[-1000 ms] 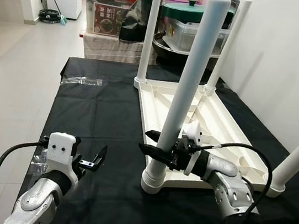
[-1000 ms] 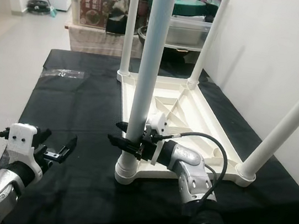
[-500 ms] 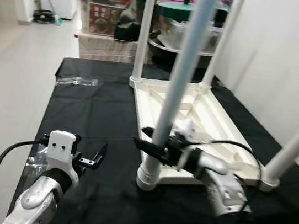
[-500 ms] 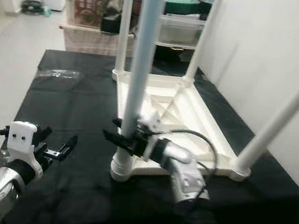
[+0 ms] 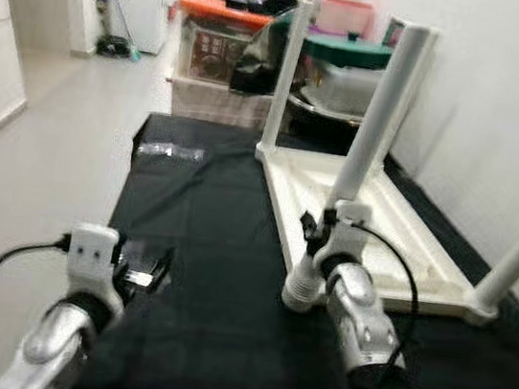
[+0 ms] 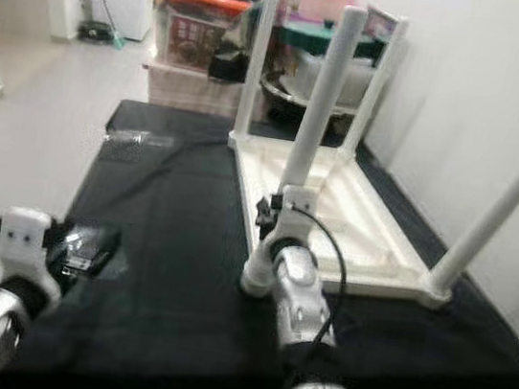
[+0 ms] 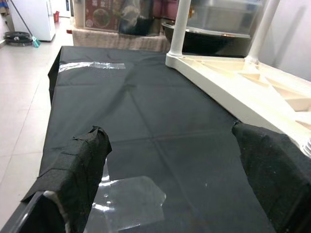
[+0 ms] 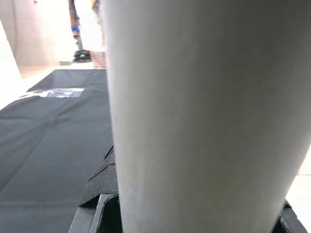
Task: Building children table
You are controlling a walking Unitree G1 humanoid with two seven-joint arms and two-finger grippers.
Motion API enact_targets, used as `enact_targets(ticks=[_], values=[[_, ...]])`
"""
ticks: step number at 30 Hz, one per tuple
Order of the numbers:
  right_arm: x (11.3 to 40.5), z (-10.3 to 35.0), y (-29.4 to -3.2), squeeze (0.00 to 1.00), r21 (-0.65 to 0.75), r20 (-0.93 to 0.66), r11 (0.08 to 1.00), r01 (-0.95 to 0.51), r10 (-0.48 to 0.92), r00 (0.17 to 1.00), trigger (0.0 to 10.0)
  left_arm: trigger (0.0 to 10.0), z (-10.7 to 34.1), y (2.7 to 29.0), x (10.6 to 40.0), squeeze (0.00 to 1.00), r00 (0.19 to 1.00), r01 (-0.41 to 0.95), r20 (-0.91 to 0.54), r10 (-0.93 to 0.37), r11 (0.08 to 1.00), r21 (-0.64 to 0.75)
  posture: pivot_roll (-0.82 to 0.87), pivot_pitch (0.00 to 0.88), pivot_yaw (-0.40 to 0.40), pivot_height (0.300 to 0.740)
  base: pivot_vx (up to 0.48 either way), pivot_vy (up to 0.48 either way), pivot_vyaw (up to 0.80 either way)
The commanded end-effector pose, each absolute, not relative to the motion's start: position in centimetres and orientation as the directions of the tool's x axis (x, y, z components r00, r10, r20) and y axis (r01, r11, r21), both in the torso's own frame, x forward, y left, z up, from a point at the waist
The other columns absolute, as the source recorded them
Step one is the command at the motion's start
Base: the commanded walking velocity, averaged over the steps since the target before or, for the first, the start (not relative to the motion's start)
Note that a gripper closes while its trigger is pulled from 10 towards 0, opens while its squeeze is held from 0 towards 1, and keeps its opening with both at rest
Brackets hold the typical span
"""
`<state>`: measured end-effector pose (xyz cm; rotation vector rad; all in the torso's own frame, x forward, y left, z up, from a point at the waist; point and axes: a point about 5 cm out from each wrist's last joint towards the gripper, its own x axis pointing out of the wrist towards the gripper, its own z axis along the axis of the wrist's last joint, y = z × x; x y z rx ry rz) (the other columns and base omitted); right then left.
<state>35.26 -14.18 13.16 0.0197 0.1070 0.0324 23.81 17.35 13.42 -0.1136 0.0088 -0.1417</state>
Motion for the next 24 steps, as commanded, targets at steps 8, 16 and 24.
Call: enact_targets(ticks=[8,16,24], values=[[34.7,10.8,-16.0,0.00,-0.042,-0.215,0.982,0.182,-0.187,0.959,10.0,10.0,13.5,17.2,24.1,0.00,0.991,0.134,0.010,-0.133,0.986,-0.104,0.06,0.000,-0.089,0.740,0.000,0.000,0.00],[34.3,10.7,-15.4,0.00,-0.027,-0.222,0.975,0.219,-0.220,0.950,10.0,10.0,13.5,17.4,24.0,0.00,0.992,0.126,0.006,-0.126,0.987,-0.102,0.06,0.000,-0.090,0.740,0.000,0.000,0.00],[34.2,11.5,-15.2,0.00,0.035,-0.175,0.978,0.207,-0.198,0.964,10.0,10.0,13.4,17.3,24.0,0.00,0.992,0.126,0.003,-0.126,0.987,-0.102,0.06,0.000,-0.089,0.740,0.000,0.000,0.00]])
